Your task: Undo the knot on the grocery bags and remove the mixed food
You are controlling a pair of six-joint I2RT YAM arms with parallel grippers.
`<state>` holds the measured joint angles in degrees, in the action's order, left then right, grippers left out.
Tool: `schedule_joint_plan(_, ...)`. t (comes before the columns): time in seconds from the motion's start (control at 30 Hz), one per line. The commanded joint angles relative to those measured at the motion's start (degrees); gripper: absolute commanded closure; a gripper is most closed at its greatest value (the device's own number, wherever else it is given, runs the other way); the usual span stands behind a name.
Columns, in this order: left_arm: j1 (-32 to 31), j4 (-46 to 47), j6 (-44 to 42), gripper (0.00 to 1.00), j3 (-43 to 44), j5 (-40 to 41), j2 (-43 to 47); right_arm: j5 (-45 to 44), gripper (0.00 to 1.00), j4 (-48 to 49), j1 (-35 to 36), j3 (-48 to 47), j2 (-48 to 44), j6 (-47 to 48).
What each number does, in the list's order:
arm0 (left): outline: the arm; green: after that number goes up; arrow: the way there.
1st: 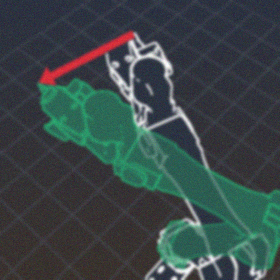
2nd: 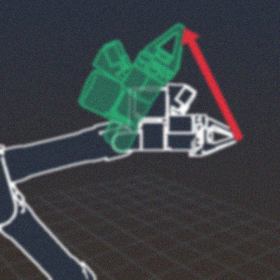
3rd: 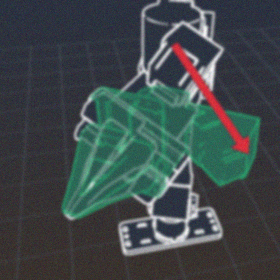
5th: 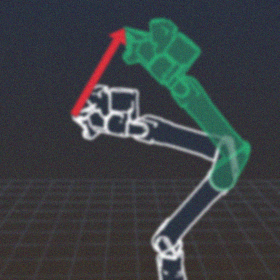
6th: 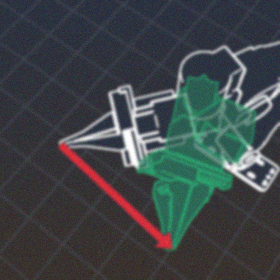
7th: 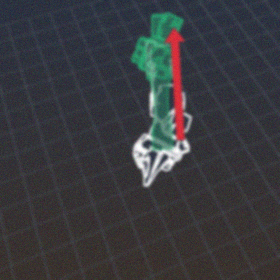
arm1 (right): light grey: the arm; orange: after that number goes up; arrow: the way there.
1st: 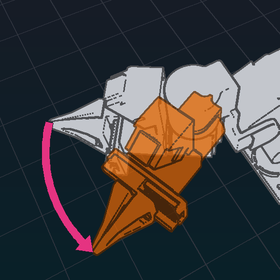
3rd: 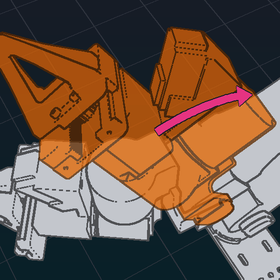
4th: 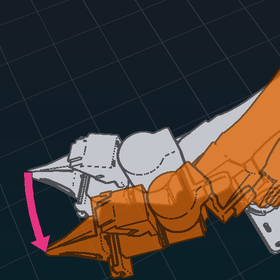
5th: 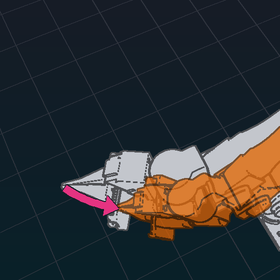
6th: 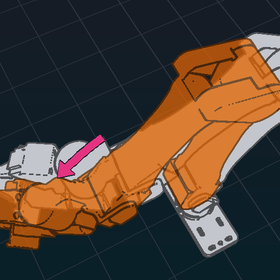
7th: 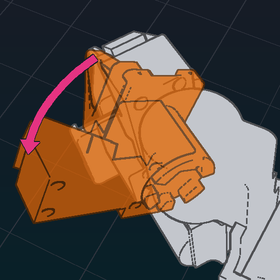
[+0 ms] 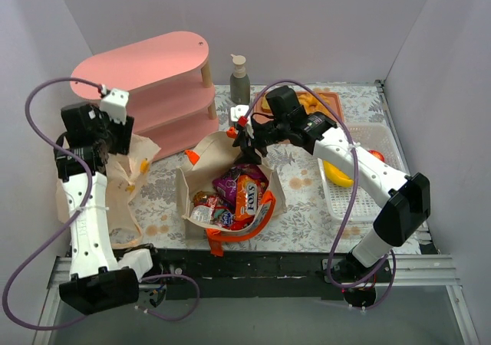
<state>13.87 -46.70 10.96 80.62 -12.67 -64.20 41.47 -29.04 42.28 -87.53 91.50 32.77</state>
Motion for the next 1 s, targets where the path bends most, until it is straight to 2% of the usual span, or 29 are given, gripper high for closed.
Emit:
schedule_joint_plan(0.0, -1.2, -16.06, 1.6, 0.55, -9.32, 3.51, 4.77, 0.89, 0.39, -0.14, 0.08, -0.71, 2.0, 0.45)
schedule_joint_plan(0.17, -2.0, -13.33, 2.93, 0.44, -18.47, 8.17, 17.78, 2.56, 0.39, -0.14, 0.08, -1.77, 4.56, -0.96)
schedule_joint_plan(0.23, -1.83, -17.18, -0.32, 0.47, -18.66, 11.85, 20.17, 2.82, 0.39, -1.36, -0.01, -2.99, 5.44, -0.61)
schedule_joint_plan(0.3, -1.57, -18.16, -2.07, 0.49, -15.07, 14.07, 21.57, 2.74, 0.4, -1.9, 0.08, -3.35, 5.79, 0.62)
schedule_joint_plan(0.37, -1.48, -16.59, -5.32, 0.46, -9.73, 8.38, 22.71, 2.82, 0.39, -1.9, 0.08, -3.35, 6.05, 0.8)
schedule_joint_plan(0.43, -1.48, -12.38, -5.6, 0.31, -7.15, 3.02, 23.16, 3.7, 0.4, -2.77, 0.26, -3.79, 6.49, 2.37)
schedule_joint_plan(0.47, -1.48, -10.89, -4.73, 0.27, -5.92, -1.96, 22.64, 5.09, 0.4, -5.22, 0.34, -4.4, 6.58, 3.77)
schedule_joint_plan(0.53, -1.48, -7.98, -2.71, 0.22, -2.94, -6.12, 19.15, 5.98, 0.39, -9.26, 0.96, -5.37, 7.02, 11.21)
schedule_joint_plan(0.57, -1.48, -7.88, -0.96, 0.21, -1.97, -11.01, 17.55, 5.9, 0.38, -12.24, 1.22, -5.9, 7.11, 13.87)
schedule_joint_plan(0.67, -1.21, -8.41, 3.08, 0.2, -0.72, -18.25, 12.54, 5.46, 0.35, -15.69, 1.49, -7.57, 7.9, 21.61)
schedule_joint_plan(0.8, -1.21, -0.7, 9.84, 0.18, -6.96, -27.3, 12.0, 3.1, 0.32, -22.53, 3.41, -9.15, 9.65, 29.61)
schedule_joint_plan(0.87, -1.39, 1.42, 13.02, 0.18, -9.51, -28.2, 11.56, -1.36, 0.32, -25.7, 4.65, -8.98, 11.15, 32.94)
schedule_joint_plan(0.97, -1.47, 4.94, 18.82, 0.19, -11.18, -28.82, 11.38, -5.07, 0.29, -26.69, 6.32, -6.26, 13.0, 31.23)
